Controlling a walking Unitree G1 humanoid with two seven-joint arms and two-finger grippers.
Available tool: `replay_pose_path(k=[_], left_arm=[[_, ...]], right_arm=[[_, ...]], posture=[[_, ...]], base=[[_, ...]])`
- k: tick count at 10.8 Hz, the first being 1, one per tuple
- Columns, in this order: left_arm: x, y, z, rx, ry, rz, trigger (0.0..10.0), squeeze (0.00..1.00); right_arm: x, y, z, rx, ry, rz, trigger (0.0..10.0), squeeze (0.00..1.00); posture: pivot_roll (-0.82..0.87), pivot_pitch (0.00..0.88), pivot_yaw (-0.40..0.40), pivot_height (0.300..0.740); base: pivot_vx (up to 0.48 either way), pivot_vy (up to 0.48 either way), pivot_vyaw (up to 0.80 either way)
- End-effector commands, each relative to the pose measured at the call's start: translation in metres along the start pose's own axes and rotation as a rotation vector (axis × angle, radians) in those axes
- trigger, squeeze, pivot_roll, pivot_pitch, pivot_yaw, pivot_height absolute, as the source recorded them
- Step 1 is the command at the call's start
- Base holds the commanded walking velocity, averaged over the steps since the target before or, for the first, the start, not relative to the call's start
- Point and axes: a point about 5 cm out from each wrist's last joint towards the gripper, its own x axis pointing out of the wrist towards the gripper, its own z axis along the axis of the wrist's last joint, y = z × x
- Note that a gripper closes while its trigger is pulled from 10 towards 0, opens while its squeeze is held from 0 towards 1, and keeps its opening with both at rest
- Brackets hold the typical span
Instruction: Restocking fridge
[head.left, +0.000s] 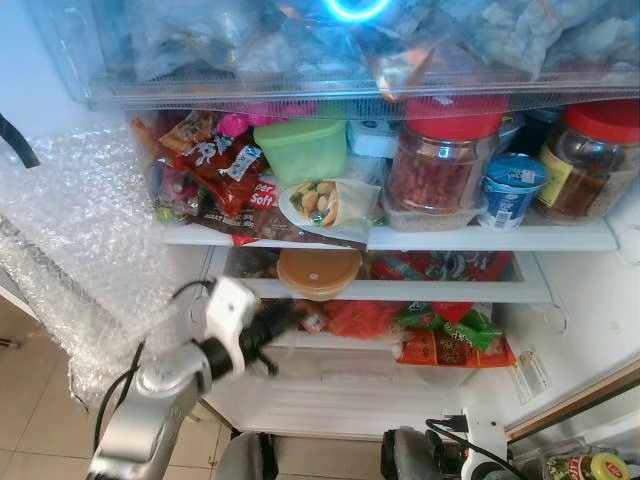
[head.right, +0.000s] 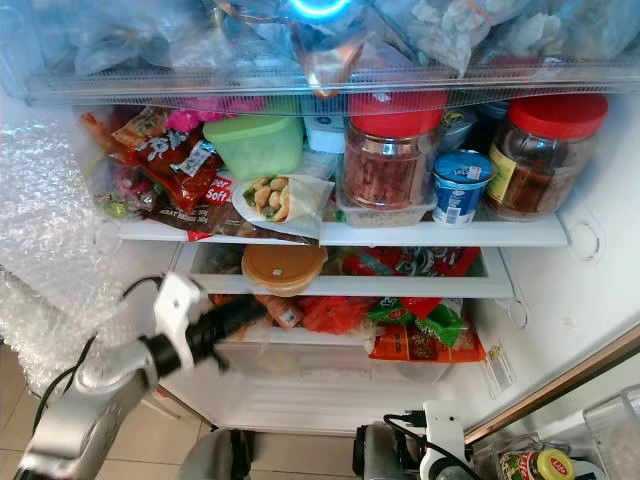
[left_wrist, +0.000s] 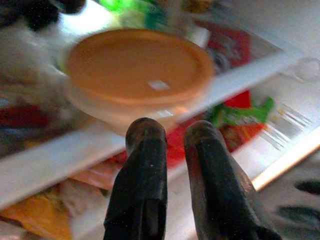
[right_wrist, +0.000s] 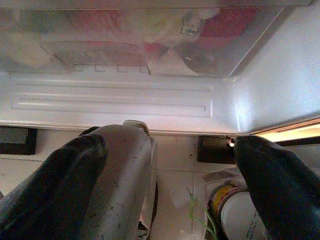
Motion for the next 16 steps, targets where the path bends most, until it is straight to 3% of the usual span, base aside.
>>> replay_pose_path(k=[1, 6, 9, 11, 13, 16], left_arm=[[0.001, 0.008, -0.001, -0.001, -0.006, 0.05, 10.0, 0.0], [0.02, 0.008, -0.02, -0.064, 0.021, -0.007, 10.0, 0.0], [0.039, 0.012, -0.013, -0.039, -0.012, -0.015, 10.0, 0.0], [0.055, 0.016, -0.01, -0.053, -0.057, 0.026, 10.0, 0.0], [0.064, 0.033, -0.014, -0.123, -0.072, 0.159, 10.0, 0.0], [0.072, 0.031, -0.018, -0.127, -0.065, 0.183, 10.0, 0.0]], right_arm=[[-0.005, -0.001, -0.019, 0.024, 0.071, -0.011, 10.0, 0.0], [-0.006, -0.001, -0.02, 0.023, 0.072, -0.011, 10.0, 0.0], [-0.006, -0.001, -0.021, 0.023, 0.072, -0.014, 10.0, 0.0], [-0.006, -0.002, -0.021, 0.024, 0.071, -0.017, 10.0, 0.0], [-0.006, -0.002, -0.021, 0.022, 0.072, -0.015, 10.0, 0.0], [-0.007, -0.002, -0.022, 0.029, 0.07, -0.02, 10.0, 0.0]], posture=[[-0.13, 0.098, 0.054, 0.625], [-0.13, 0.106, 0.055, 0.625], [-0.13, 0.111, 0.054, 0.625], [-0.14, 0.114, 0.054, 0.625], [-0.15, 0.117, 0.05, 0.625], [-0.16, 0.122, 0.06, 0.625]], base=[[0.0, 0.0, 0.0], [0.0, 0.0, 0.0], [0.0, 0.0, 0.0], [0.0, 0.0, 0.0], [0.0, 0.0, 0.0], [0.0, 0.0, 0.0]])
